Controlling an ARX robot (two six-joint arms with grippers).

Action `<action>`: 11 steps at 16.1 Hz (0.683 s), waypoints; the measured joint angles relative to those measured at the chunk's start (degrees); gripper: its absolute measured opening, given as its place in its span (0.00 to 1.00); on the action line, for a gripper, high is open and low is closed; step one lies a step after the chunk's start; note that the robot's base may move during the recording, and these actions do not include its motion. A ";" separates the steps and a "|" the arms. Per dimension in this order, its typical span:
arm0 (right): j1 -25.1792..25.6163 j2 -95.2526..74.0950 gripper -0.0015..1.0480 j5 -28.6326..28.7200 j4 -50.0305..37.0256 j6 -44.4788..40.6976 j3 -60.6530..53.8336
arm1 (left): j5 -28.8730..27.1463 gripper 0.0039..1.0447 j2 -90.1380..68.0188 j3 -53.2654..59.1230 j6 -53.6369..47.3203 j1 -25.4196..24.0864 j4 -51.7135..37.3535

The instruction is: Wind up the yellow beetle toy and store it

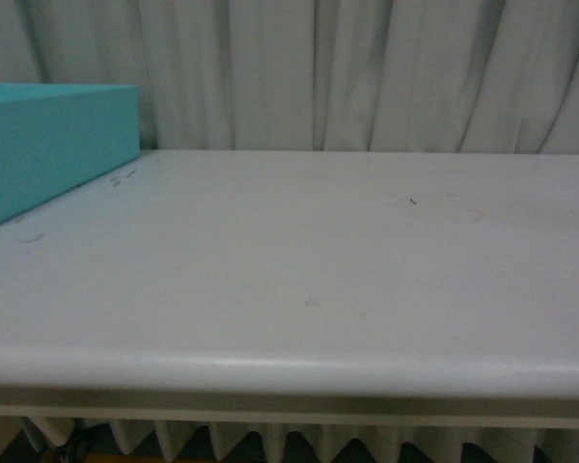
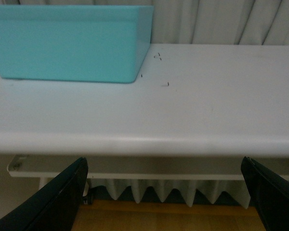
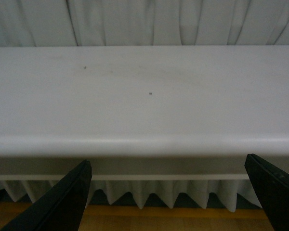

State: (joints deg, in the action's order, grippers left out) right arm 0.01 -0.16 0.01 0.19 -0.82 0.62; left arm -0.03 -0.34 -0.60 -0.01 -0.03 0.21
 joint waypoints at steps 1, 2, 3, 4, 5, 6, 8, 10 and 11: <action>0.00 0.00 0.94 -0.02 0.04 0.04 0.00 | 0.00 0.94 0.00 0.00 -0.02 0.00 -0.07; 0.00 0.00 0.94 -0.02 0.00 0.02 0.00 | 0.09 0.94 0.00 0.00 0.00 0.00 0.02; 0.00 0.00 0.94 -0.07 0.13 0.04 0.00 | 0.02 0.94 0.00 0.00 -0.02 0.00 -0.02; 0.00 -0.02 0.94 -0.02 0.04 0.00 0.00 | 0.00 0.94 0.00 0.00 0.00 0.00 -0.02; 0.00 -0.02 0.94 -0.02 0.00 0.02 0.00 | 0.00 0.94 0.00 0.00 -0.02 0.00 0.02; 0.00 -0.04 0.94 0.00 0.02 0.02 0.00 | 0.00 0.94 0.00 0.00 0.00 0.00 0.02; 0.00 -0.02 0.94 -0.04 0.07 0.04 0.00 | -0.02 0.94 0.00 0.00 -0.02 0.00 0.02; 0.00 -0.02 0.94 0.13 0.24 0.02 0.00 | -0.11 0.94 0.00 0.00 -0.02 0.00 0.22; 0.00 0.00 0.94 -0.07 0.24 0.02 0.00 | 0.09 0.94 0.00 0.00 -0.02 0.00 0.24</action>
State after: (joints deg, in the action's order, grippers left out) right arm 0.01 -0.16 -0.05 0.43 -0.80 0.62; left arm 0.05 -0.34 -0.60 -0.03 -0.03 0.45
